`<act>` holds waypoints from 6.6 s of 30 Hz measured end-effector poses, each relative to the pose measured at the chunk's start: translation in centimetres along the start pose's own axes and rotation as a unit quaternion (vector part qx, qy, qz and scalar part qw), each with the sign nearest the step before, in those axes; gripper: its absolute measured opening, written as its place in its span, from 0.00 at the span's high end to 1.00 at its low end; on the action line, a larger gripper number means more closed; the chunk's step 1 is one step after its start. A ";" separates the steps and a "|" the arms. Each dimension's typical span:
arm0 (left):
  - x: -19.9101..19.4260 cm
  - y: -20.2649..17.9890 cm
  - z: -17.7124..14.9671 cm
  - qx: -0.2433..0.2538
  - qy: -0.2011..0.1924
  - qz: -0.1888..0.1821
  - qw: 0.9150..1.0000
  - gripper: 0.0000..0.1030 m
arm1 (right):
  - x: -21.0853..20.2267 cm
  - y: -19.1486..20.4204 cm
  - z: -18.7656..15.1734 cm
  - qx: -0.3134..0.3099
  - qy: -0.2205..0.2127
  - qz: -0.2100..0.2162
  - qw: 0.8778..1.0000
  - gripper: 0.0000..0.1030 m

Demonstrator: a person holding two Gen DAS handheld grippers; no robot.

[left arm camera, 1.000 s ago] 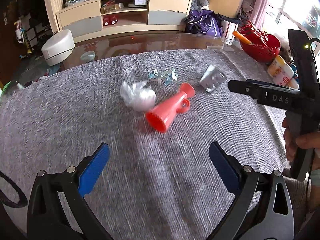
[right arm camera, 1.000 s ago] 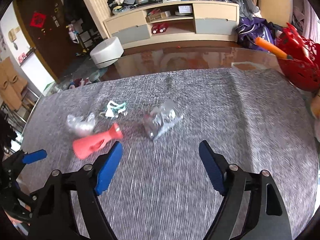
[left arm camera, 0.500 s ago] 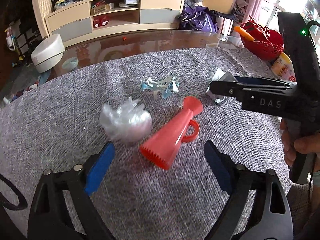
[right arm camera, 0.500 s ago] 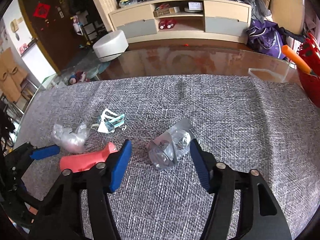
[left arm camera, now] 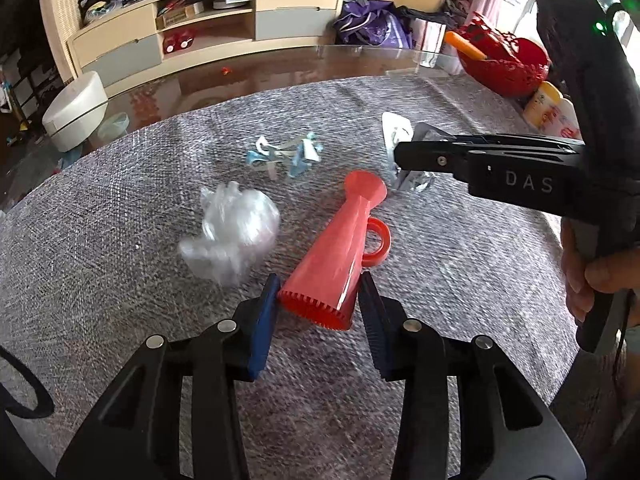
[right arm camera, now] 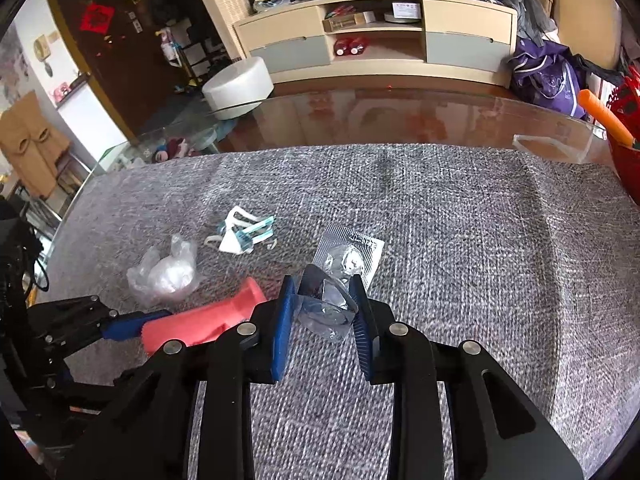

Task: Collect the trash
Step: 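Grasp the red-orange horn with the left tool while the right tool grasps the blister pack, then lower the horn and blister pack into the grey bin and open both tools, then grasp the clear plastic bag with the left tool while the right tool grasps the mask, then lower the bag and mask into the grey bin and open both tools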

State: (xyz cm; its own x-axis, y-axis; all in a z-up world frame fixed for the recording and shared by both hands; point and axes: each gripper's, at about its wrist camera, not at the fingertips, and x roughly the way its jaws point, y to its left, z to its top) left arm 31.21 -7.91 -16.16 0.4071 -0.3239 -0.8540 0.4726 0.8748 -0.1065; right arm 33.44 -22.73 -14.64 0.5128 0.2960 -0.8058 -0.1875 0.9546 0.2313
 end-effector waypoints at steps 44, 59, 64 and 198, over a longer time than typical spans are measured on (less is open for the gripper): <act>-11.4 -9.0 -26.2 -0.077 0.007 -0.005 0.997 0.66 | -10.7 6.9 -26.9 0.060 0.061 0.022 0.996 0.72; -5.5 -9.1 -29.8 -0.064 0.081 -0.010 0.995 0.65 | -5.6 6.7 -30.6 0.047 0.129 0.023 0.990 0.72; -4.9 -8.9 -29.8 -0.066 0.091 -0.009 0.994 0.64 | -5.0 6.3 -30.6 0.056 0.133 0.023 0.989 0.54; -9.5 -8.3 -26.7 -0.098 -0.007 -0.023 0.995 0.92 | -9.2 6.4 -27.7 0.067 0.049 0.013 0.996 0.86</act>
State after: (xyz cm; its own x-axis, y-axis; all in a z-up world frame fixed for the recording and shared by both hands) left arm 2.56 -2.47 -20.81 0.4004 -0.3689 -0.8388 0.3302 0.9120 -0.2435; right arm 4.33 -20.24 -20.87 0.4236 0.3221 -0.8466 -0.0818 0.9444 0.3184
